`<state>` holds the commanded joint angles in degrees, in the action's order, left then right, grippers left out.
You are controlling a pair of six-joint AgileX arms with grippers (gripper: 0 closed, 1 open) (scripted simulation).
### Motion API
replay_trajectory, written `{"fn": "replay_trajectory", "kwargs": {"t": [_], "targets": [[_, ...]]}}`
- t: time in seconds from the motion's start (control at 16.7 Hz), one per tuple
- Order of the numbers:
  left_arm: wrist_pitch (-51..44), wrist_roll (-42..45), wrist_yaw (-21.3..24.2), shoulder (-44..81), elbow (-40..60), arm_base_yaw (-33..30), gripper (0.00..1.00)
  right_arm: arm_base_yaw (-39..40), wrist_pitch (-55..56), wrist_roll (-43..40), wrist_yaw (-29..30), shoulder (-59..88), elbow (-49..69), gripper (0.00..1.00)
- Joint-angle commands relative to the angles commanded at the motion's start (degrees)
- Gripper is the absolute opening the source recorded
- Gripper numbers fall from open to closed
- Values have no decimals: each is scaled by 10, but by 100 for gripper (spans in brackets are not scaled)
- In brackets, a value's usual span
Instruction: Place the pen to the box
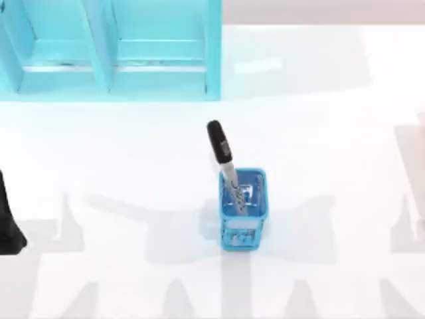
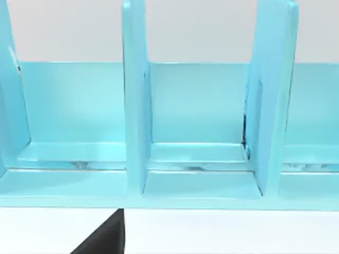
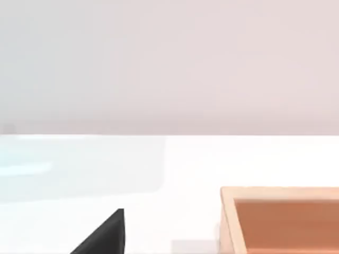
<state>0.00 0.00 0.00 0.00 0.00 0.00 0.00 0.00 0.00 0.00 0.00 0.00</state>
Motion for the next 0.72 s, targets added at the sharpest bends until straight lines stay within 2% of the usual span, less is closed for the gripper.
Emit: {"fn": "replay_trajectory", "kwargs": {"t": [0.36,0.72], "targets": [[0,0,0,0,0,0,100,40,13,4,-20,62,34,100],[0,0,0,0,0,0,100,152,53,15,-68,314,141,100]]}}
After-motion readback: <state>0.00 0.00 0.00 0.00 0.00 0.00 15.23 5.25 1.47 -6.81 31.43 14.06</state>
